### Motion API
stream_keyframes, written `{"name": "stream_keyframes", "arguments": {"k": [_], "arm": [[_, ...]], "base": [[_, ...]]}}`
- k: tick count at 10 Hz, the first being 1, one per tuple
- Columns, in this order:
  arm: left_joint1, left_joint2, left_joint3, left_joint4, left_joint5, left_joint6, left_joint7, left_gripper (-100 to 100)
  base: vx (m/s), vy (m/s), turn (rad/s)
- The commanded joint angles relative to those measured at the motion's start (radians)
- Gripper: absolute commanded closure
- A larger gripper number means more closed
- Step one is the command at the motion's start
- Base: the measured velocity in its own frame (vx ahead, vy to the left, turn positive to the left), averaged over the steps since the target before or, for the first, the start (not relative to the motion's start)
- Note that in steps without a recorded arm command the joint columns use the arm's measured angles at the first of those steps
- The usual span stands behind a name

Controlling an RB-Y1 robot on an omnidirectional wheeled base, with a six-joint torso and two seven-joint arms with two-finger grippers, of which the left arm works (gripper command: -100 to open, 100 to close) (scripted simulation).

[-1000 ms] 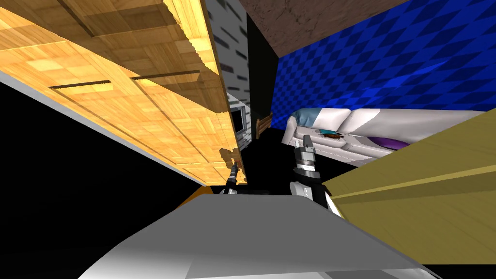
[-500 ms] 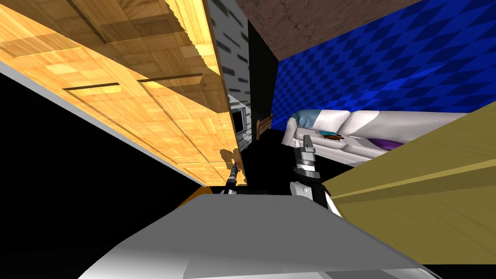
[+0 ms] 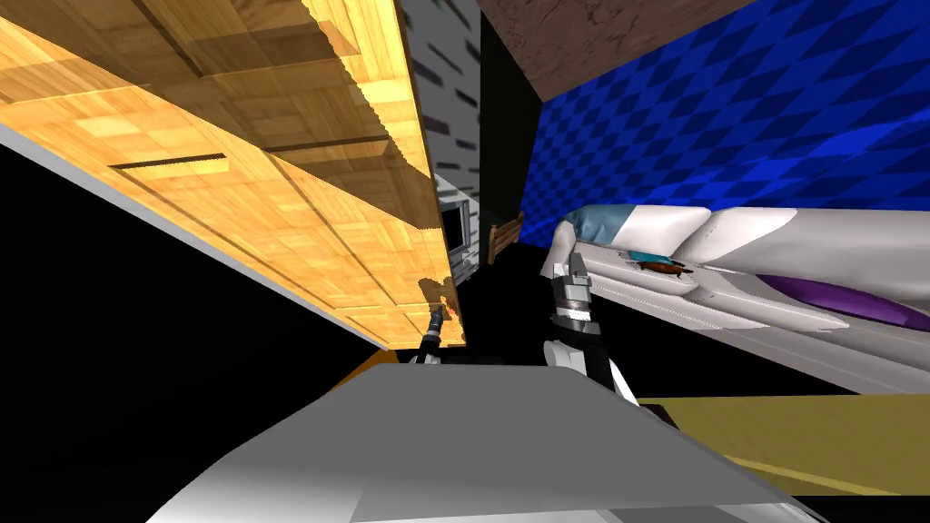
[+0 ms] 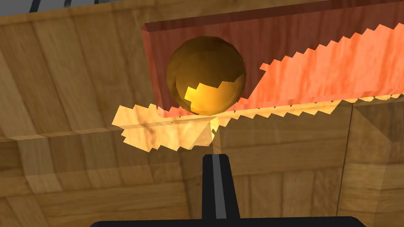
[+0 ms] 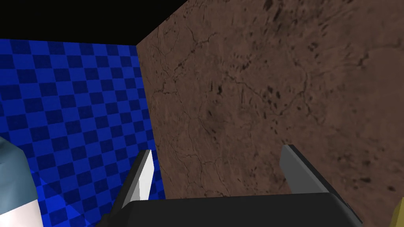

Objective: Push the door open

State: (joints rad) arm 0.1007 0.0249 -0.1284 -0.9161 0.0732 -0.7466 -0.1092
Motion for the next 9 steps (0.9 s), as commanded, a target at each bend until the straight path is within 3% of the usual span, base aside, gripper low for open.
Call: {"name": "stream_keyframes", "arguments": {"k": [1, 5, 9], "arm": [[-0.002, 0.009, -0.028, 0.002, -0.007, 0.003, 0.007, -100], [-0.011, 0.019, -0.114, 0.013, -0.029, 0.005, 0.022, -100], [-0.019, 0.013, -0.188, 0.022, -0.047, 0.007, 0.035, -100]], "base": [[-0.041, 0.016, 0.248], [-0.059, 0.029, 0.274], [-0.034, 0.012, 0.284]]}}
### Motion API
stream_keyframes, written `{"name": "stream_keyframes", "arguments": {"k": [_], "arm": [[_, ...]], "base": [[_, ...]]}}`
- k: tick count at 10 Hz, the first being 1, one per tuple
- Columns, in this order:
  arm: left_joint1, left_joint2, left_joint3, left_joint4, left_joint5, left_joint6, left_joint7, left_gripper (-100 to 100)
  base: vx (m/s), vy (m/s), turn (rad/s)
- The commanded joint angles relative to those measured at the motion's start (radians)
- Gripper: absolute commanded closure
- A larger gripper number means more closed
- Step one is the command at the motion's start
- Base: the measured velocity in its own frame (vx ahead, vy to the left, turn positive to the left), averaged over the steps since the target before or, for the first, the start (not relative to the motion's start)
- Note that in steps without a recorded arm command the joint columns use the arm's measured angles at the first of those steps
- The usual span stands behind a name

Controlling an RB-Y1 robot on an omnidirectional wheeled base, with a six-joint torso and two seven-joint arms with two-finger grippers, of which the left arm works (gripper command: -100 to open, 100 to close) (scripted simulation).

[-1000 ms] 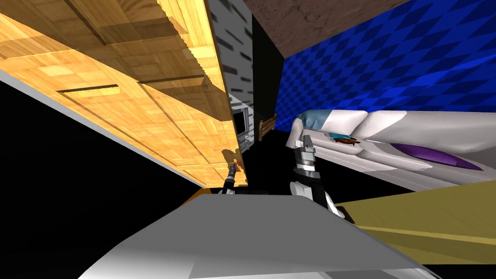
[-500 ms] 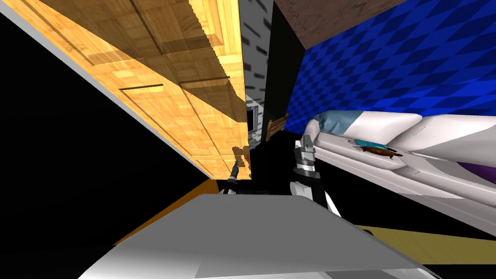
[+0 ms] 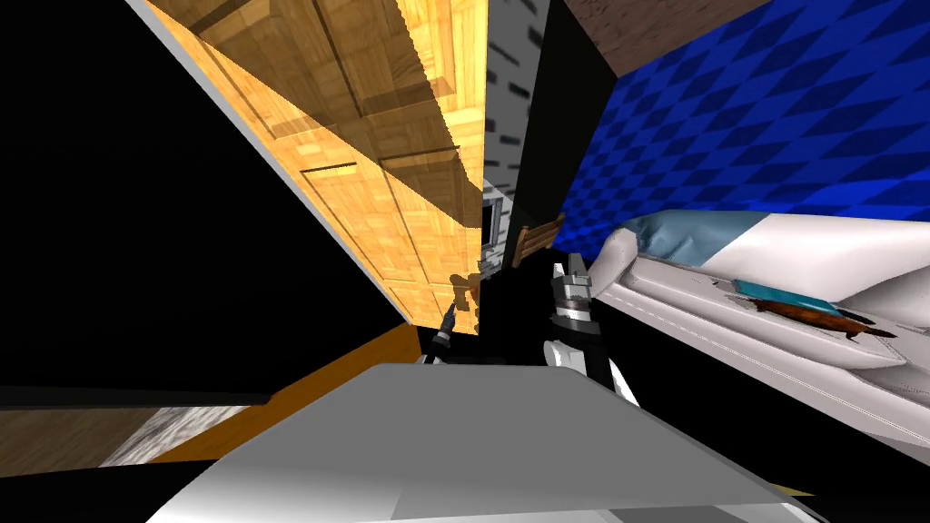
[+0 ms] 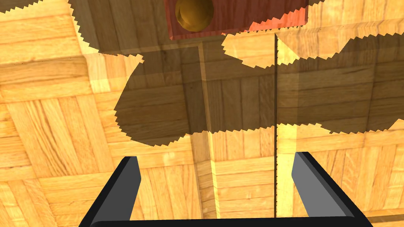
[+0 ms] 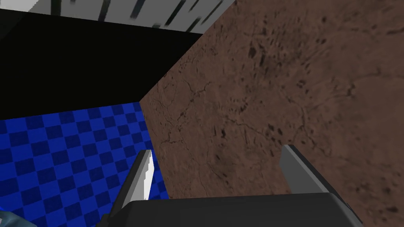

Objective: Push the door open

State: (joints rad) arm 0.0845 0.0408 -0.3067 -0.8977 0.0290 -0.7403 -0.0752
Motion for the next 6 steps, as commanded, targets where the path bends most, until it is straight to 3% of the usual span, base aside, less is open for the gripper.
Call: {"name": "stream_keyframes", "arguments": {"k": [1, 4, 6], "arm": [[-0.006, -0.009, -0.039, 0.008, -0.010, 0.001, 0.006, -100], [-0.012, -0.026, -0.094, 0.015, -0.023, 0.002, 0.016, -100], [-0.017, -0.047, -0.139, 0.020, -0.034, 0.003, 0.024, -100]], "base": [[-0.036, 0.005, 0.364], [-0.049, -0.006, 0.286], [-0.067, -0.028, 0.293]]}}
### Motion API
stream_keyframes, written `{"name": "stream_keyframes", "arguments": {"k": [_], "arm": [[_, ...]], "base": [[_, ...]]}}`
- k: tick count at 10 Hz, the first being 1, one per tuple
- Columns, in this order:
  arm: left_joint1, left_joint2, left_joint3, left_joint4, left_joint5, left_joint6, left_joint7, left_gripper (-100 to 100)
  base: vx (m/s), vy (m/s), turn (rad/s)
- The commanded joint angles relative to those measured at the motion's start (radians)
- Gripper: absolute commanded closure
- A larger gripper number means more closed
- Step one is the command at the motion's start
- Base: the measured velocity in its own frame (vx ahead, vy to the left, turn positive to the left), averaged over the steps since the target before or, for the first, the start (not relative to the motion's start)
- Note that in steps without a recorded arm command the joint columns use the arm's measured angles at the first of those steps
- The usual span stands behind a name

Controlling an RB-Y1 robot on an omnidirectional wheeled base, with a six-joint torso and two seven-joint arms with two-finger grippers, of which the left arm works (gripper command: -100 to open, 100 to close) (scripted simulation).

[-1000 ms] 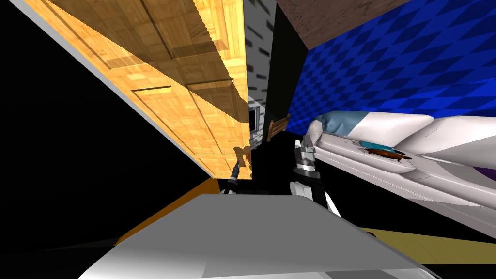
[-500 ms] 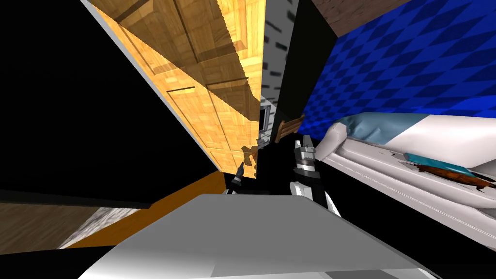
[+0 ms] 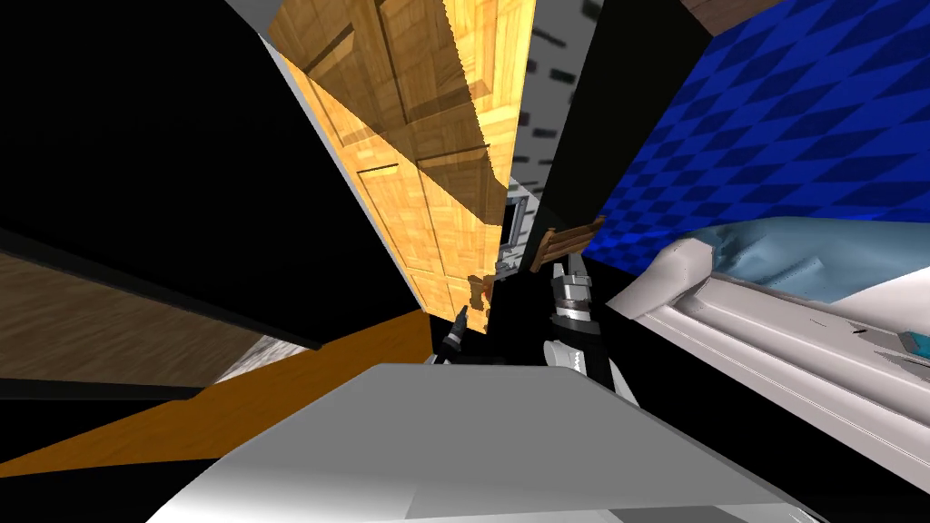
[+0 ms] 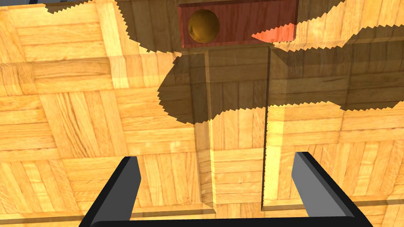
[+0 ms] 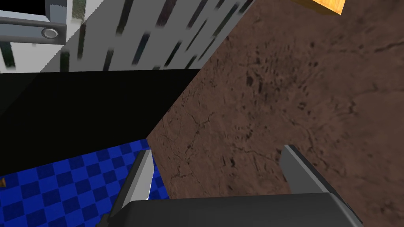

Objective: Push the door open

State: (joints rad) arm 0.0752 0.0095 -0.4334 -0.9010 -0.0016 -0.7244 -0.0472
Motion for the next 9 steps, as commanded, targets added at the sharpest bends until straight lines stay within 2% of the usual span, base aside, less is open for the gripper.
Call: {"name": "stream_keyframes", "arguments": {"k": [1, 2, 3, 4, 5, 7, 9], "arm": [[-0.009, -0.026, -0.029, 0.026, -0.008, -0.013, -0.001, -100], [-0.011, -0.038, -0.045, 0.028, -0.012, -0.012, 0.002, -100], [-0.013, -0.039, -0.033, 0.041, -0.009, -0.018, -0.005, -100], [-0.018, -0.018, -0.032, 0.045, -0.009, -0.019, -0.005, -100], [-0.019, -0.012, -0.031, 0.046, -0.008, -0.019, -0.005, -100], [-0.028, 0.011, -0.024, 0.051, -0.005, -0.017, -0.005, -100], [-0.035, 0.015, -0.019, 0.054, -0.003, -0.015, -0.004, -100]], "base": [[-0.099, -0.048, 0.212], [-0.120, -0.075, 0.152], [-0.053, -0.040, 0.029], [0.100, -0.018, -0.016], [0.172, -0.001, 0.000], [0.213, -0.058, -0.022], [0.214, -0.118, -0.020]]}}
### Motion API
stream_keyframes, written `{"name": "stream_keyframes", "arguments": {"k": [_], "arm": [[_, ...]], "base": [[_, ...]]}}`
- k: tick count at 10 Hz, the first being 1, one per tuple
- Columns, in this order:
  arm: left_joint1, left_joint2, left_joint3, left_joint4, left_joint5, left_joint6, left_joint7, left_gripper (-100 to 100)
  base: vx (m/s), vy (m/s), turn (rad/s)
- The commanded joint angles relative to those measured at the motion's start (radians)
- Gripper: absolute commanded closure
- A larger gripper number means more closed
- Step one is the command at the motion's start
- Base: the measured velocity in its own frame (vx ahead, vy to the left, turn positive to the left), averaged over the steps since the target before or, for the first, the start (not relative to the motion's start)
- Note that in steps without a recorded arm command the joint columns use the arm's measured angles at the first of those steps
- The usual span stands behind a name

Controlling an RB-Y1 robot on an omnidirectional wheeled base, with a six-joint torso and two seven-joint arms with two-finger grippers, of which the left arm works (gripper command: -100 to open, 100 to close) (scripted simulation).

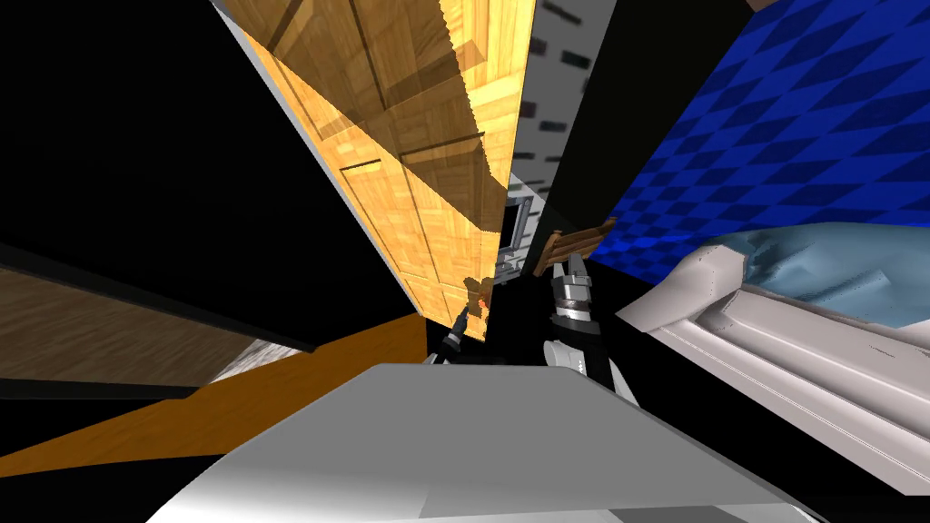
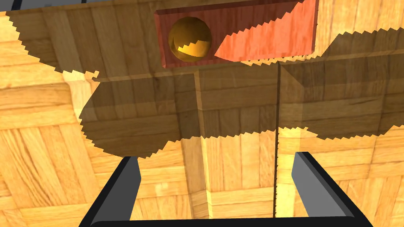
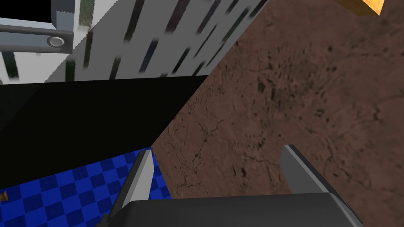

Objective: Push the door open

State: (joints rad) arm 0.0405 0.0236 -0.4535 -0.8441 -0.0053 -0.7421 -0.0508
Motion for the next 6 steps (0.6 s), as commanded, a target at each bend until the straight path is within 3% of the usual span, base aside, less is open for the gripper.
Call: {"name": "stream_keyframes", "arguments": {"k": [1, 3, 5, 6], "arm": [[-0.004, -0.001, 0.004, -0.001, 0.002, 0.004, 0.000, -100], [-0.012, -0.016, 0.010, 0.004, 0.004, 0.006, 0.000, -100], [-0.020, -0.051, 0.016, 0.008, 0.007, 0.009, 0.001, -100], [-0.013, -0.038, 0.013, -0.007, 0.005, 0.016, 0.001, -100]], "base": [[0.141, -0.140, -0.023], [0.175, -0.151, -0.027], [0.181, -0.163, -0.027], [0.053, -0.066, 0.035]]}}
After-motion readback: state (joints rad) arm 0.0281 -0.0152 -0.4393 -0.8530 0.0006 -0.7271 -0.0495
